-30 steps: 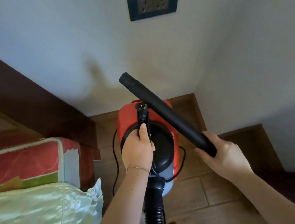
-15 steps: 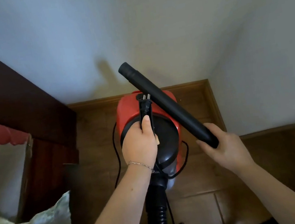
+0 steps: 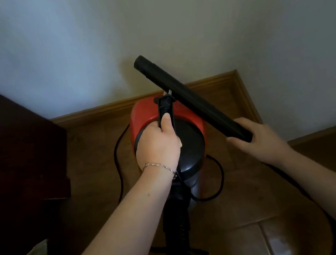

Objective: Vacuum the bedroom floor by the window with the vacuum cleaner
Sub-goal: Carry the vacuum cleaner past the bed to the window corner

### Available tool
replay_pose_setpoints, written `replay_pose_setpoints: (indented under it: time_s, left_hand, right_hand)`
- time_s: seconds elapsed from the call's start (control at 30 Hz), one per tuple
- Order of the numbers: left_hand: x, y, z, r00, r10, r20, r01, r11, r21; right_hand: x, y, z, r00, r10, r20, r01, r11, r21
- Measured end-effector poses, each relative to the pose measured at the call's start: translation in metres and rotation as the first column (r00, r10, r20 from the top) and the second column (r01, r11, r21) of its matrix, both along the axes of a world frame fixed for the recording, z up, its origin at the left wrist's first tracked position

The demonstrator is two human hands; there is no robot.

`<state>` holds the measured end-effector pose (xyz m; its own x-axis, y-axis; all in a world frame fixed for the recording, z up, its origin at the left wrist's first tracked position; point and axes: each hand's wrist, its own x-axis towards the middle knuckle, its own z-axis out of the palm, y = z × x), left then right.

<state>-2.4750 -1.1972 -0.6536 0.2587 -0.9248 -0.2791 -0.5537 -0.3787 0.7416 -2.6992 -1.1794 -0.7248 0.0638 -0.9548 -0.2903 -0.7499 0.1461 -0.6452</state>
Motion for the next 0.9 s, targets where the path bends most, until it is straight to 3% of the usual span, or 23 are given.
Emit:
replay_pose_setpoints:
  time_s: [0.33,0.63,0.9]
  left_hand:
    - [-0.007,0.006,-0.032,0.999,-0.010,0.042,0.009,1.000,0.012]
    - [-0.009,0.005,-0.035,1.000,0.011,0.014,-0.011,1.000,0.009]
    - [-0.010,0.007,-0.036,1.000,0.012,0.028,-0.012,1.000,0.014]
  right_hand:
    - [-0.010,0.004,-0.029,1.000,-0.023,-0.016,0.023,1.000,0.016]
    - [-0.005,-0.004,-0.045,0.989,-0.052,-0.139,0.045,0.997,-0.058]
    - [0.002,-0.017,-0.045,0.980,-0.087,-0.181,0.089,0.996,0.004]
